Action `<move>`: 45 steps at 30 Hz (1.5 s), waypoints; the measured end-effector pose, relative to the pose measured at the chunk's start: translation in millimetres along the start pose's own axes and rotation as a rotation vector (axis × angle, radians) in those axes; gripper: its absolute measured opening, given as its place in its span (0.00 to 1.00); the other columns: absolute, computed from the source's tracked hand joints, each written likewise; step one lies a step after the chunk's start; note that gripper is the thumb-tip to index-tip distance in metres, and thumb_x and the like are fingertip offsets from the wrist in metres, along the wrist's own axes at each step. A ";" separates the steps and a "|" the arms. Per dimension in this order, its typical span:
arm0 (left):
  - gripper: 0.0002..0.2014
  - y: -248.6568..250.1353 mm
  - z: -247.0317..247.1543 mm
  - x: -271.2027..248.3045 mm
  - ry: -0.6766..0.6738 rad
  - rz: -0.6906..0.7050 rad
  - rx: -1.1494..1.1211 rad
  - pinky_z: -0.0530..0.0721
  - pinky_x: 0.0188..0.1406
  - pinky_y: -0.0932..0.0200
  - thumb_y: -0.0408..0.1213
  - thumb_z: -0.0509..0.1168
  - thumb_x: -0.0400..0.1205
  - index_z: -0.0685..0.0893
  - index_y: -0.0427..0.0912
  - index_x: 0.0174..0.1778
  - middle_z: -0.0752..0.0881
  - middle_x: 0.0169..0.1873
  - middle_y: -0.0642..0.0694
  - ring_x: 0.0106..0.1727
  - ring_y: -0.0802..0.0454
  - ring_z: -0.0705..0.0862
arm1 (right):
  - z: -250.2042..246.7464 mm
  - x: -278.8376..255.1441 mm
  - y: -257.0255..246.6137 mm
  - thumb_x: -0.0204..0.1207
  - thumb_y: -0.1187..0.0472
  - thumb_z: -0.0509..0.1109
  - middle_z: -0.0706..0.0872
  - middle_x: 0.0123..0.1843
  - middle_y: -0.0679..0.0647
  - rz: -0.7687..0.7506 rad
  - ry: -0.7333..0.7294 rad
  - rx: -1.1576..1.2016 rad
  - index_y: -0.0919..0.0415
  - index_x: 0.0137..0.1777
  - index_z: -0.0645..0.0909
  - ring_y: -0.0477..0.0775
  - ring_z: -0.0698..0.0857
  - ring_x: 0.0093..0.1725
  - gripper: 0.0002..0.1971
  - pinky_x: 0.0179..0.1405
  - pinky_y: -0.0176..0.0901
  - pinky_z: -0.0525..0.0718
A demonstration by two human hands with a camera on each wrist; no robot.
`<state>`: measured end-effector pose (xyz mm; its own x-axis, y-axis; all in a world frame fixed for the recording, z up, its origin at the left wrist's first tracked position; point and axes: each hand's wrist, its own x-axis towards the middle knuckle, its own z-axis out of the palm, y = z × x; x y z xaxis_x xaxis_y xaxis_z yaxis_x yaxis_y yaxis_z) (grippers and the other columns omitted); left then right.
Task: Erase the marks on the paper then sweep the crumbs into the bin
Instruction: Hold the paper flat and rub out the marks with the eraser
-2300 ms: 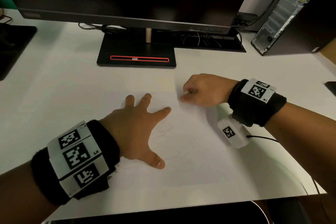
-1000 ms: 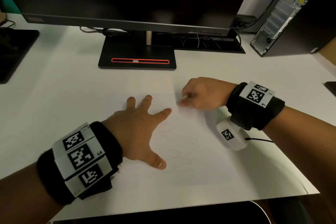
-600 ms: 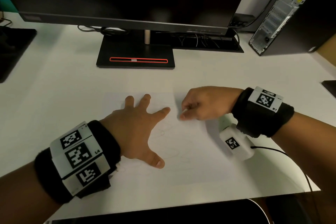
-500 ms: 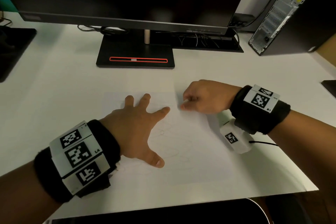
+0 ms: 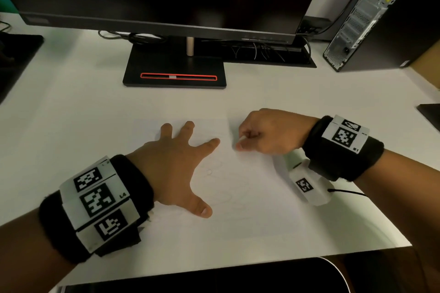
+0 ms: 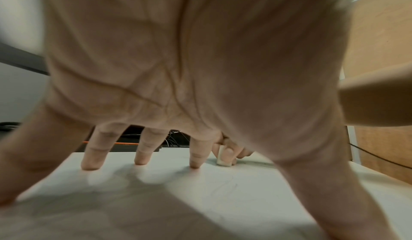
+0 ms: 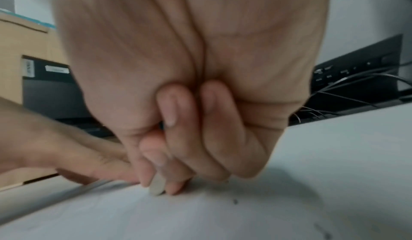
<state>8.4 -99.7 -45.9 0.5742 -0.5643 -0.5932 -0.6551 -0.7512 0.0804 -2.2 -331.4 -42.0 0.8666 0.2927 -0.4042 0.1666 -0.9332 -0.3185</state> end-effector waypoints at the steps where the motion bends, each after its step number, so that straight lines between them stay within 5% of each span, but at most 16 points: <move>1: 0.64 0.2 -0.1 0.0 -0.003 -0.001 0.002 0.69 0.78 0.36 0.77 0.71 0.62 0.33 0.69 0.83 0.32 0.85 0.46 0.85 0.32 0.37 | 2.4 0.2 -1.9 0.83 0.46 0.68 0.76 0.28 0.48 -0.019 0.012 -0.005 0.62 0.36 0.80 0.50 0.73 0.30 0.21 0.34 0.44 0.74; 5: 0.64 -0.6 -0.1 0.3 -0.008 -0.002 0.000 0.68 0.78 0.36 0.77 0.71 0.62 0.33 0.69 0.84 0.31 0.85 0.46 0.85 0.32 0.36 | 6.2 -2.7 -7.4 0.83 0.46 0.69 0.76 0.28 0.48 -0.064 -0.106 0.004 0.63 0.38 0.81 0.48 0.72 0.29 0.21 0.34 0.43 0.75; 16: 0.64 0.5 -0.6 -0.4 -0.007 -0.003 0.002 0.69 0.78 0.37 0.77 0.71 0.63 0.32 0.69 0.83 0.31 0.85 0.46 0.85 0.33 0.37 | 0.0 -4.7 0.6 0.83 0.45 0.69 0.76 0.27 0.47 0.001 -0.021 0.012 0.61 0.37 0.81 0.47 0.72 0.28 0.20 0.34 0.42 0.74; 20: 0.64 0.8 -0.7 -0.3 -0.012 -0.005 -0.004 0.67 0.79 0.36 0.77 0.71 0.63 0.33 0.68 0.83 0.31 0.85 0.46 0.85 0.33 0.36 | 16.3 -7.7 -14.1 0.83 0.46 0.68 0.82 0.31 0.51 -0.106 -0.061 0.017 0.61 0.41 0.84 0.46 0.74 0.30 0.18 0.34 0.39 0.76; 26: 0.64 -0.2 0.1 0.1 -0.008 -0.002 -0.009 0.67 0.79 0.36 0.77 0.71 0.62 0.33 0.69 0.83 0.30 0.85 0.47 0.85 0.33 0.35 | 4.6 -0.3 -10.1 0.84 0.48 0.67 0.76 0.27 0.49 -0.035 0.027 0.002 0.63 0.34 0.78 0.49 0.73 0.29 0.21 0.33 0.43 0.72; 30: 0.64 -0.1 -0.1 -0.3 -0.017 -0.005 -0.028 0.66 0.80 0.37 0.76 0.72 0.63 0.32 0.69 0.83 0.30 0.85 0.48 0.85 0.34 0.34 | 14.9 -7.1 -20.1 0.83 0.47 0.68 0.79 0.29 0.52 -0.104 -0.113 0.007 0.64 0.39 0.82 0.48 0.73 0.29 0.20 0.34 0.41 0.75; 34: 0.64 0.5 -0.3 -0.6 -0.013 -0.007 -0.022 0.67 0.79 0.36 0.76 0.72 0.63 0.33 0.69 0.83 0.30 0.85 0.47 0.85 0.33 0.35 | 7.2 -4.8 -9.3 0.83 0.48 0.68 0.78 0.27 0.49 -0.045 0.009 0.018 0.63 0.37 0.81 0.49 0.74 0.29 0.20 0.35 0.44 0.77; 45: 0.64 0.4 0.4 -0.6 -0.015 -0.006 -0.016 0.68 0.79 0.37 0.76 0.72 0.63 0.32 0.69 0.83 0.30 0.85 0.47 0.85 0.34 0.35 | 25.5 -22.7 -18.9 0.82 0.50 0.69 0.76 0.25 0.49 -0.158 -0.071 0.047 0.62 0.34 0.80 0.46 0.72 0.26 0.19 0.31 0.37 0.73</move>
<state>7.6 -99.5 -45.8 0.5705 -0.5551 -0.6053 -0.6439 -0.7598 0.0899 -37.0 -315.0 -48.7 0.7953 0.4509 -0.4051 0.2750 -0.8640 -0.4219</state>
